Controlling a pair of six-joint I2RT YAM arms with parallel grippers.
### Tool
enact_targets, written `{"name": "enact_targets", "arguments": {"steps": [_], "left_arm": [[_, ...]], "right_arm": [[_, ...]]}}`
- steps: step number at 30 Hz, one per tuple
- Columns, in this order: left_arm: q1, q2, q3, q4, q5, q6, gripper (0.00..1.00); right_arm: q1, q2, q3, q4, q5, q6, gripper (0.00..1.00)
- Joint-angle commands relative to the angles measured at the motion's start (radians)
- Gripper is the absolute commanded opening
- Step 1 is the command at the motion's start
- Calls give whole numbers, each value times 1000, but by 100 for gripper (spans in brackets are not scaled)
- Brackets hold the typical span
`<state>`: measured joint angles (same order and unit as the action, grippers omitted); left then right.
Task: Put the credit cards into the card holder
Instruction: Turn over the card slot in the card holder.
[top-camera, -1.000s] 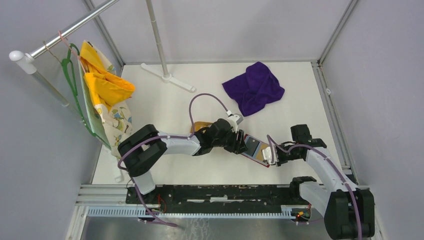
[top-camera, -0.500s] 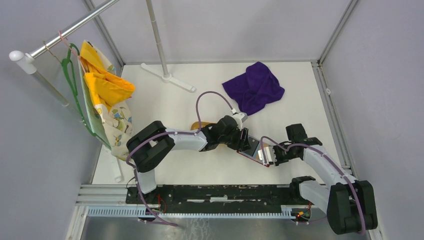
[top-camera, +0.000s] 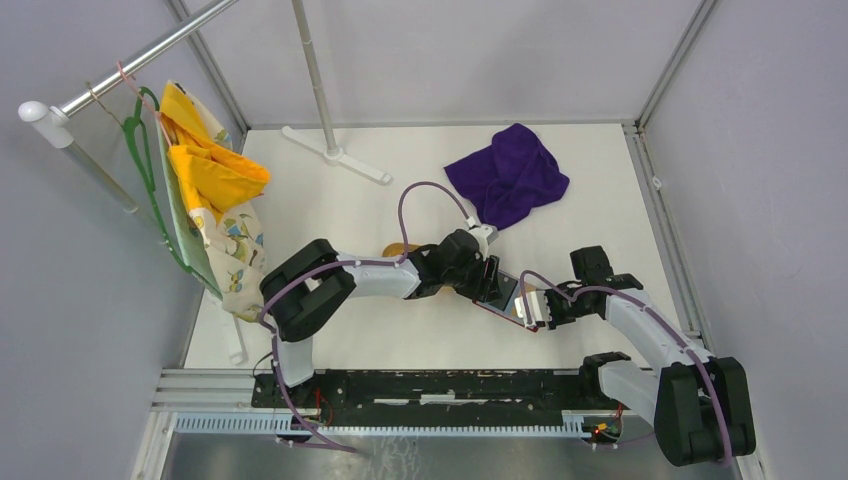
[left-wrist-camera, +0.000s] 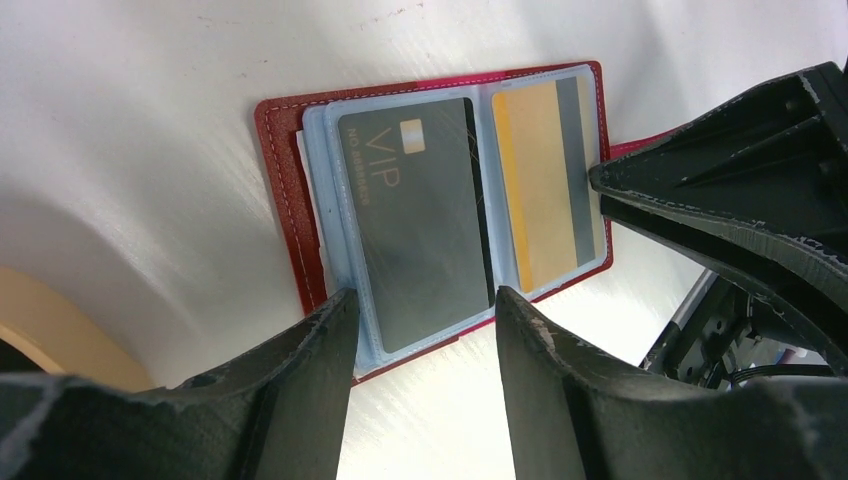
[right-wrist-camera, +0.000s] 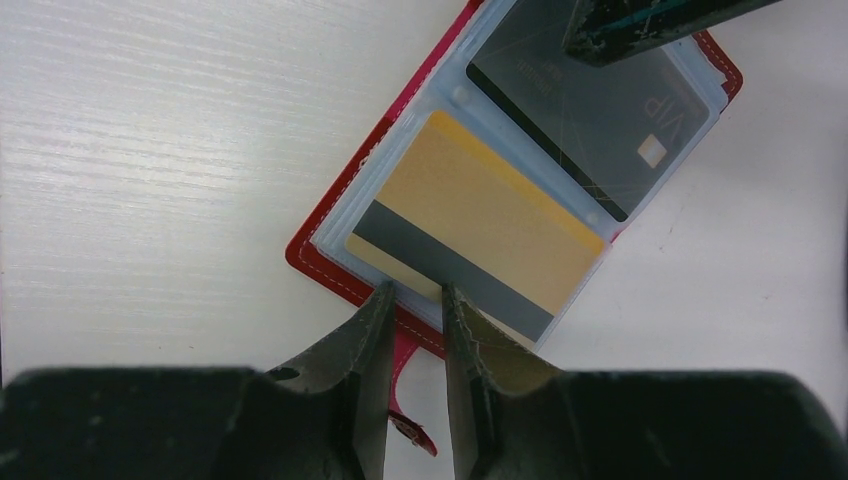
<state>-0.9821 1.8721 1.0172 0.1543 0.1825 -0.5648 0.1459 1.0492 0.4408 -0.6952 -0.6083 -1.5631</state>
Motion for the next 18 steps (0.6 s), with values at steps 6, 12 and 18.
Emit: {"name": "enact_targets", "arguments": {"steps": [6, 12, 18], "left_arm": [[-7, 9, 23, 7, 47, -47, 60], [-8, -17, -12, 99, 111, -104, 58], [-12, -34, -43, 188, 173, -151, 57]], "right_arm": [[11, 31, -6, 8, 66, 32, 29], [14, 32, -5, 14, 70, 39, 30], [14, 28, -1, 19, 67, 56, 30]]}}
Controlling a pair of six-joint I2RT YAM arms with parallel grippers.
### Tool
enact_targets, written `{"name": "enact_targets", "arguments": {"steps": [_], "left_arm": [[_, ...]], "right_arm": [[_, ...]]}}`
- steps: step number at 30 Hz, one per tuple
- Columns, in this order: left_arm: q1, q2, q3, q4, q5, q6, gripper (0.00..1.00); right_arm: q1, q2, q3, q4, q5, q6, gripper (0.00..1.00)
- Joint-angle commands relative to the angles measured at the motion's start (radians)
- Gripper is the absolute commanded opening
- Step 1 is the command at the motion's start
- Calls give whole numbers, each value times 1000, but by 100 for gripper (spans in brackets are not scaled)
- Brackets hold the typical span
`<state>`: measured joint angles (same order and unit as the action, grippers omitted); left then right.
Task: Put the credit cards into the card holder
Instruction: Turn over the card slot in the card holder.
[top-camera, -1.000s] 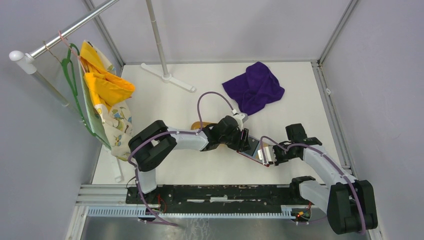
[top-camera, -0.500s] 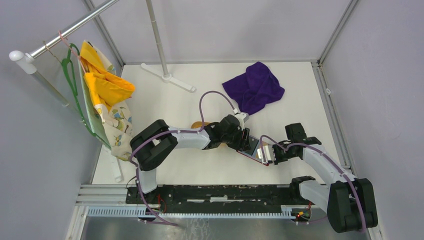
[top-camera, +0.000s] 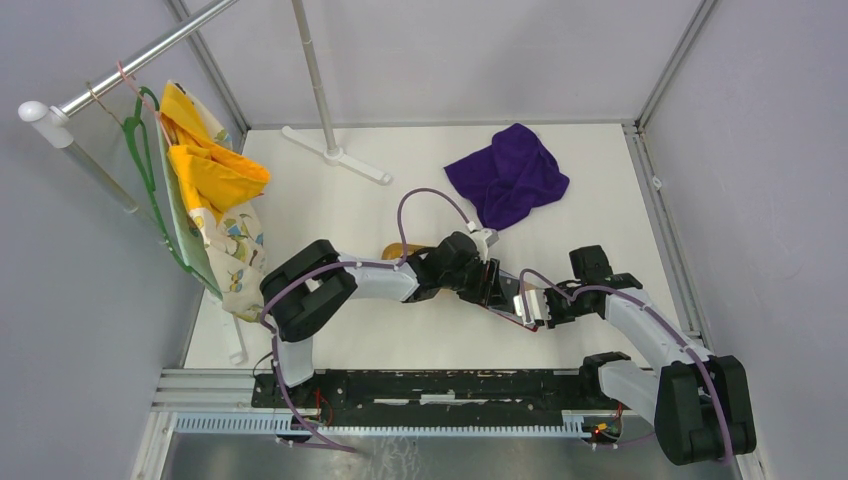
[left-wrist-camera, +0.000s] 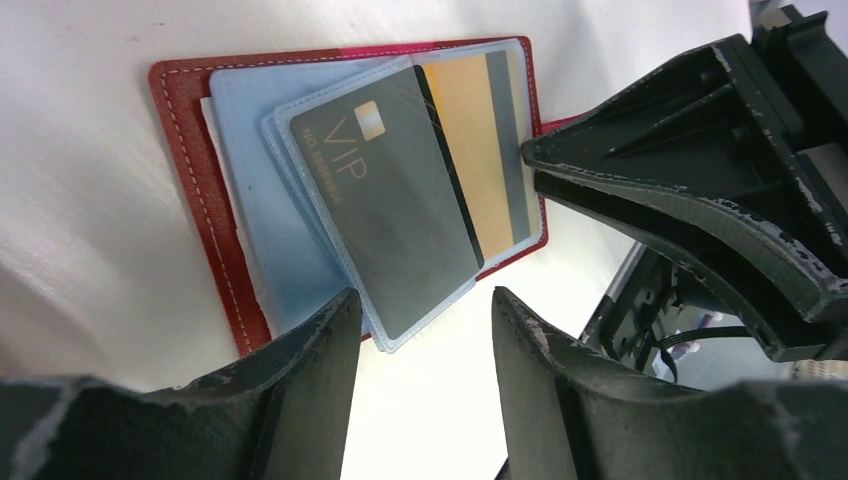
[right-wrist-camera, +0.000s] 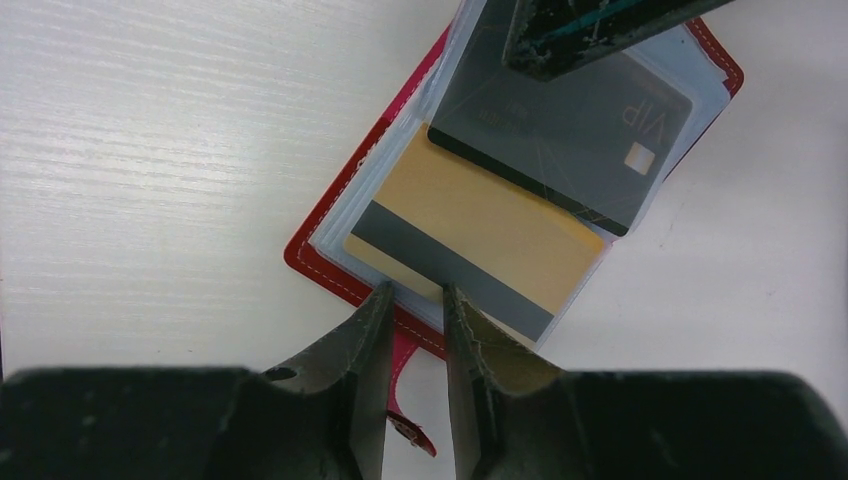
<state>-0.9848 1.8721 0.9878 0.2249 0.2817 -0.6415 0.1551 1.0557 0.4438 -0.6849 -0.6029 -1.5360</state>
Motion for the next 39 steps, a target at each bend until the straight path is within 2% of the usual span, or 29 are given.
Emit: {"name": "enact_targets", "arguments": {"steps": [1, 17, 39], "left_arm": [[-10, -35, -16, 128, 78, -80, 56], [-12, -41, -35, 199, 95, -119, 56], [-14, -110, -28, 59, -16, -34, 56]], "right_arm": [[3, 20, -2, 7, 60, 33, 31], [2, 12, 34, -10, 11, 80, 40], [-43, -23, 70, 16, -41, 177, 44]]}}
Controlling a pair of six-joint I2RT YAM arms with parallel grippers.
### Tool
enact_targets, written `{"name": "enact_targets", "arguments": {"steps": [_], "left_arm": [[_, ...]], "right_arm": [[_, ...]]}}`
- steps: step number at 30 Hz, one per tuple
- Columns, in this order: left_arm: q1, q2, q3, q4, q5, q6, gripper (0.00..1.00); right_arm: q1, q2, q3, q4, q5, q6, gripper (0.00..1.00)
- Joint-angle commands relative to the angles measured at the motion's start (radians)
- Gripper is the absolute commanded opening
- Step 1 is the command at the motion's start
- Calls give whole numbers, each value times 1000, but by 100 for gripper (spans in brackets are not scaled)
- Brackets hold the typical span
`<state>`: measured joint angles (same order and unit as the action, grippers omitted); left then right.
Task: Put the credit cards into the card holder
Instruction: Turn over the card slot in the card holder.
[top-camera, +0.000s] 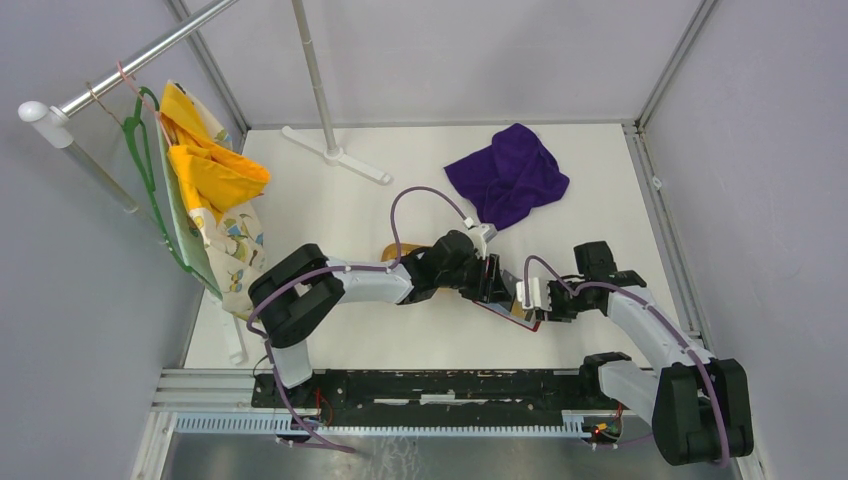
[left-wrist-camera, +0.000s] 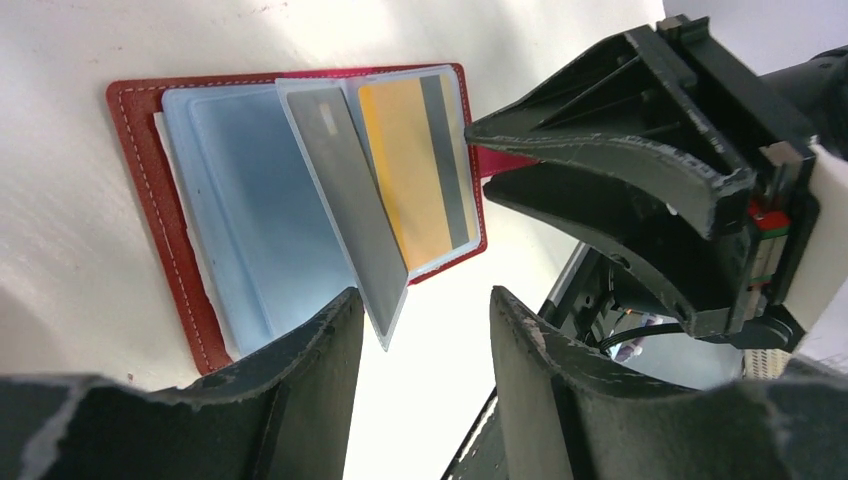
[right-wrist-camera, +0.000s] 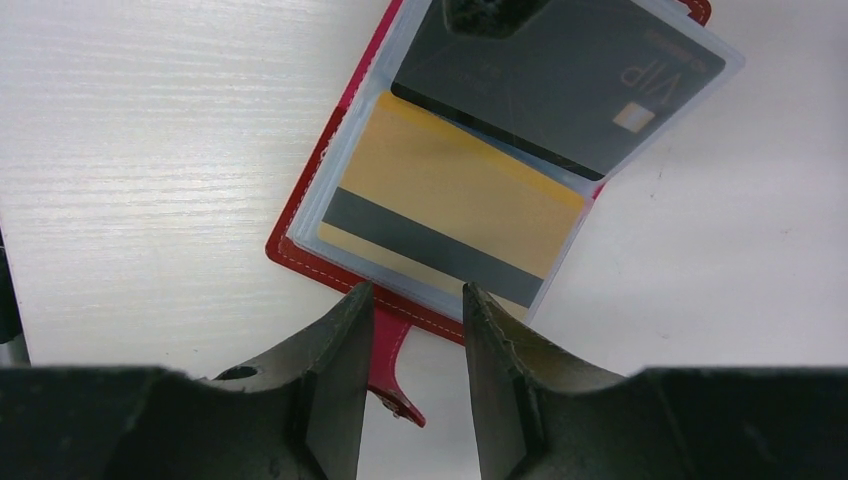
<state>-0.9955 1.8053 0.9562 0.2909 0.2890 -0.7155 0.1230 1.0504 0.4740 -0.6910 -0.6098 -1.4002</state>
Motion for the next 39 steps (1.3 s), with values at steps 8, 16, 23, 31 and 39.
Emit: {"name": "enact_targets", "arguments": {"steps": [8, 16, 23, 31, 39], "left_arm": [[-3, -42, 4, 25, 3, 34, 55], [-2, -28, 7, 33, -5, 31, 50], [-3, -20, 29, -19, -50, 51, 46], [-3, -14, 52, -55, -73, 77, 44], [-3, 8, 68, -65, -84, 85, 43]], "right_arm": [[-35, -21, 57, 45, -63, 123, 44], [-59, -5, 80, 51, -125, 207, 43], [-61, 8, 77, 91, -120, 278, 39], [-59, 53, 60, 197, -118, 463, 21], [-24, 124, 54, 296, -128, 639, 11]]}}
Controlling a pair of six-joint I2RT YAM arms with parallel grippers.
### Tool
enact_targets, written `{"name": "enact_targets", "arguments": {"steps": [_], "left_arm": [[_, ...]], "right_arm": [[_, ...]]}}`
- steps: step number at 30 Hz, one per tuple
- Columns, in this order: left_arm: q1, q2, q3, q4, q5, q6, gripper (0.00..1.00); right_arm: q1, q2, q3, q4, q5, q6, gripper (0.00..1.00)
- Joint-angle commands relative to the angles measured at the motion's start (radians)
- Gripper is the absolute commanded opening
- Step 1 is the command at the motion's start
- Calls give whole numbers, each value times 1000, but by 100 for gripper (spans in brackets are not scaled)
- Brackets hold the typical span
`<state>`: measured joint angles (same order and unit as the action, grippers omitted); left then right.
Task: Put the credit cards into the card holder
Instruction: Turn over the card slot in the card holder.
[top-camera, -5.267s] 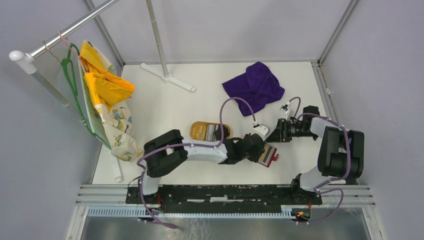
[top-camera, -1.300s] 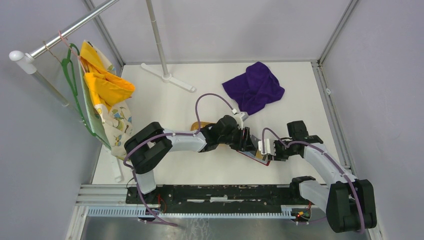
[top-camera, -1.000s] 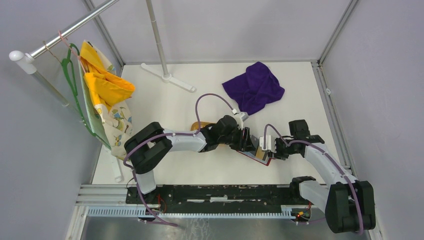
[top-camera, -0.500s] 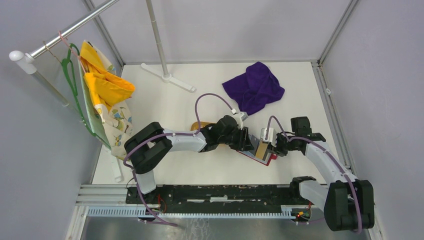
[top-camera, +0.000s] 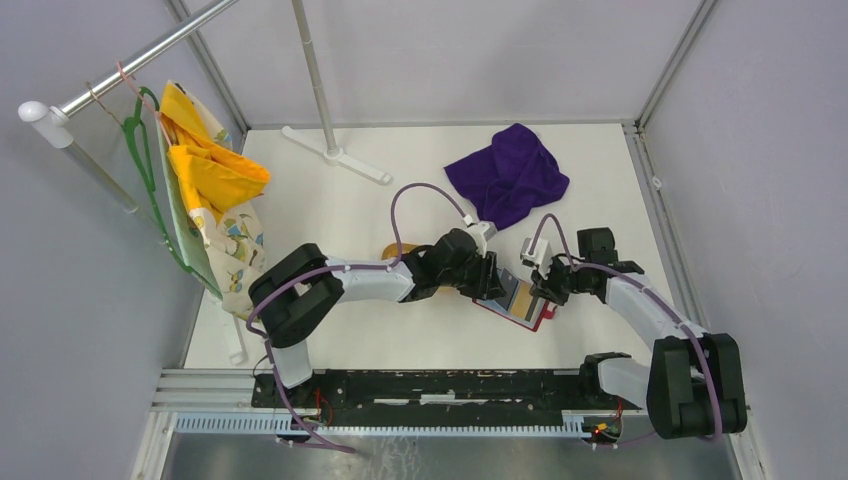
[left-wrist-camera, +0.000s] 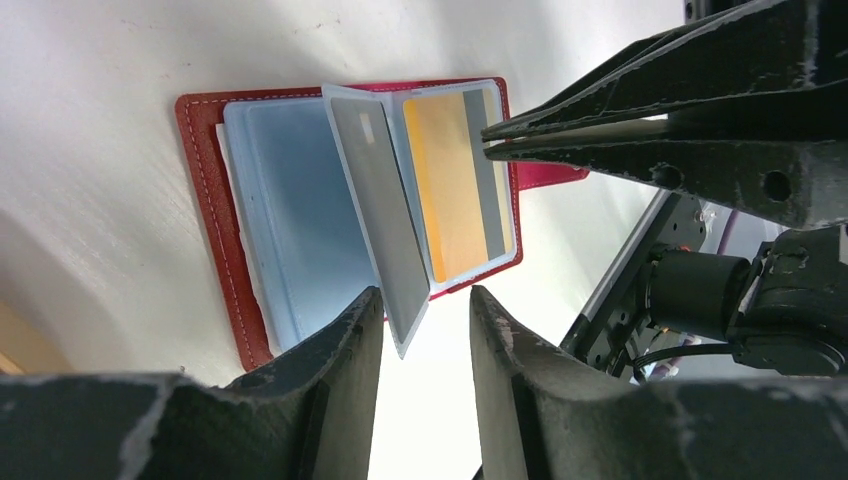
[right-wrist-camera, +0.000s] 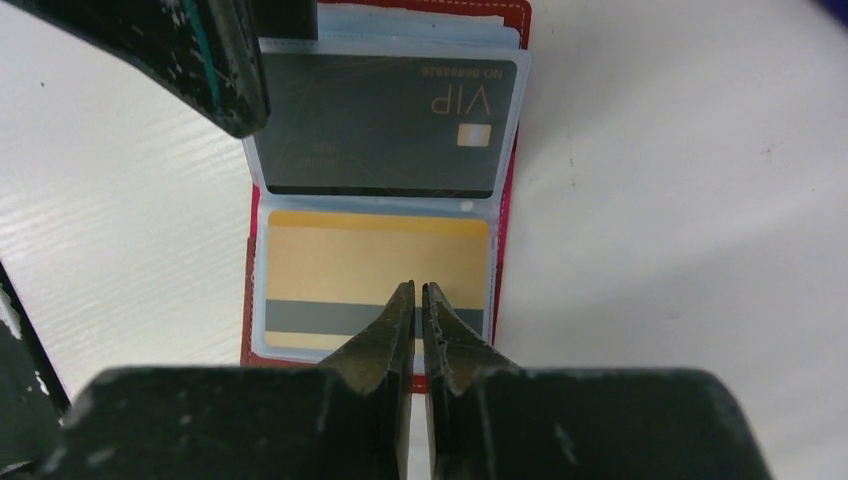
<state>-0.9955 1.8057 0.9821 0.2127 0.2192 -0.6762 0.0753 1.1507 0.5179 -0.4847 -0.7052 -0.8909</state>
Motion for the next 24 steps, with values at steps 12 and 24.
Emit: {"name": "enact_targets", "arguments": {"steps": [12, 24], "left_arm": [[-2, 32, 48, 27, -19, 38, 34], [-4, 61, 77, -21, -73, 55, 22]], "right_arm": [[105, 210, 60, 170, -62, 279, 9], [110, 202, 111, 97, -51, 222, 12]]}}
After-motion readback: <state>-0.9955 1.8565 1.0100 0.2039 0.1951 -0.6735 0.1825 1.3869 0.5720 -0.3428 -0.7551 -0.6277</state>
